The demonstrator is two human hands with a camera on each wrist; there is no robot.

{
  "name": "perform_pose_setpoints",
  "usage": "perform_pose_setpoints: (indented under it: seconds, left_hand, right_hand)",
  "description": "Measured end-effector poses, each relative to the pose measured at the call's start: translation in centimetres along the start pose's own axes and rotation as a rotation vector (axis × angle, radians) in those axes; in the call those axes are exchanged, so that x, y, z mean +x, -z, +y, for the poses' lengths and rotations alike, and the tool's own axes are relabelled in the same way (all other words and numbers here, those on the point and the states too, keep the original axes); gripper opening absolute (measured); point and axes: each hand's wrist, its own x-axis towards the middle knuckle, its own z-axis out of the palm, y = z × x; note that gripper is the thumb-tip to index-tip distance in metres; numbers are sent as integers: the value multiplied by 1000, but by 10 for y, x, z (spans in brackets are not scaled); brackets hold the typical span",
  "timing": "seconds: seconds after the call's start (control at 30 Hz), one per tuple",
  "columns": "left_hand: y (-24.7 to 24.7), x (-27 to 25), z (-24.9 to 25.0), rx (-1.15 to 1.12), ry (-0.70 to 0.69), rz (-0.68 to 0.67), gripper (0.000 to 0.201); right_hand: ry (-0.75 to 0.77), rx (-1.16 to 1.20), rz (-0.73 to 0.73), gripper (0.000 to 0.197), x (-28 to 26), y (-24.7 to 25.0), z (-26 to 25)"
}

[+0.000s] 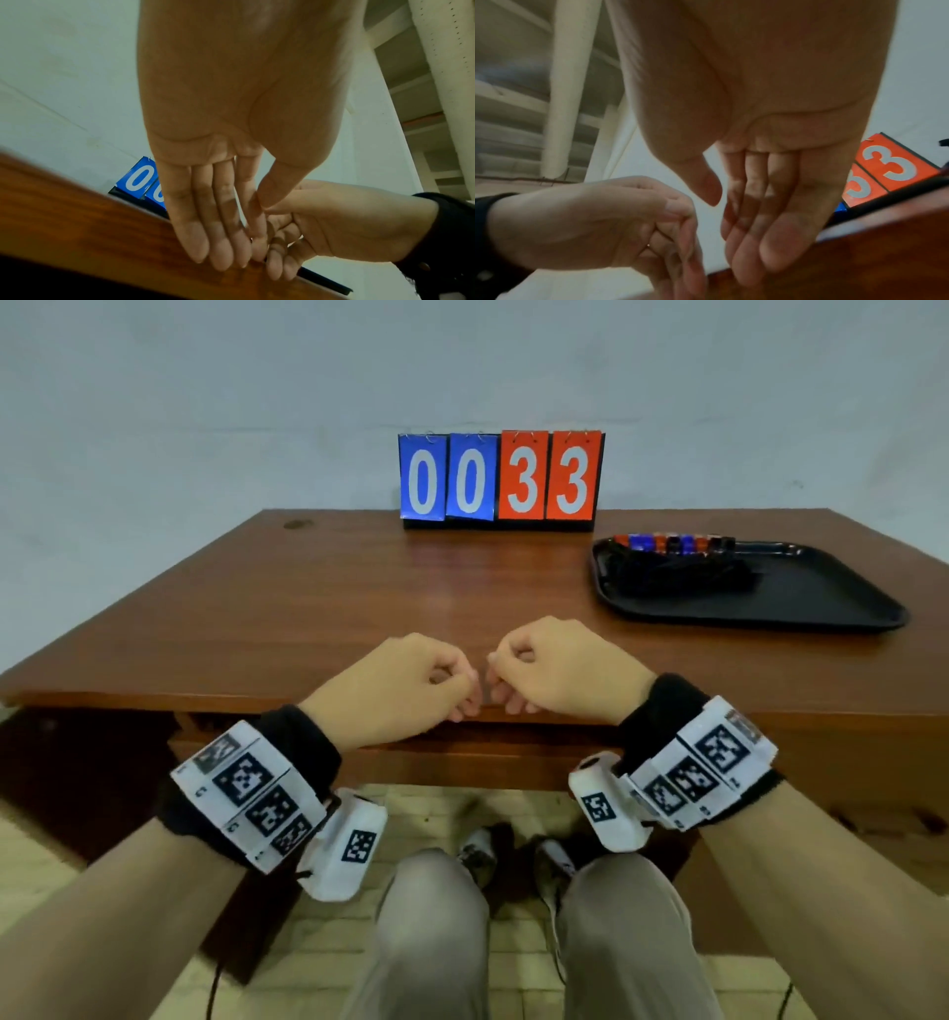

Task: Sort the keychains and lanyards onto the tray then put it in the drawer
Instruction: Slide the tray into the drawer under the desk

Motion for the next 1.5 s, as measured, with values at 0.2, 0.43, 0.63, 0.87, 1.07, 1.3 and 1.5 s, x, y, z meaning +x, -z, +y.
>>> perform_pose_setpoints:
  seconds: [0.2, 0.43, 0.63, 0.87, 1.07, 1.3, 1.5]
  left_hand:
    - [-24, -17, -25, 309, -14, -105, 30]
    - [-46, -16, -50, 438, 8, -124, 34]
    - [-44, -22, -67, 446, 80, -75, 33]
    - [-30, -41, -60, 389, 150, -235, 48]
    - [-28, -58, -40, 433, 185, -381, 51]
    - [-28, -63, -28, 405, 279, -596, 50]
    - [-34, -69, -22, 341, 303, -680, 54]
  right_hand:
    - [66, -268, -13, 41, -25, -27, -5]
    - [-128, -412, -156, 31, -34, -62, 24]
    - [-183, -417, -123, 35, -44, -58, 35]
    - [-194, -378, -243, 31, -60, -51, 32]
    - [-145, -400, -394, 35, -81, -43, 16]
    - [-200, -356, -587, 40, -88, -44, 4]
    - [-265, -296, -673, 39, -90, -52, -1]
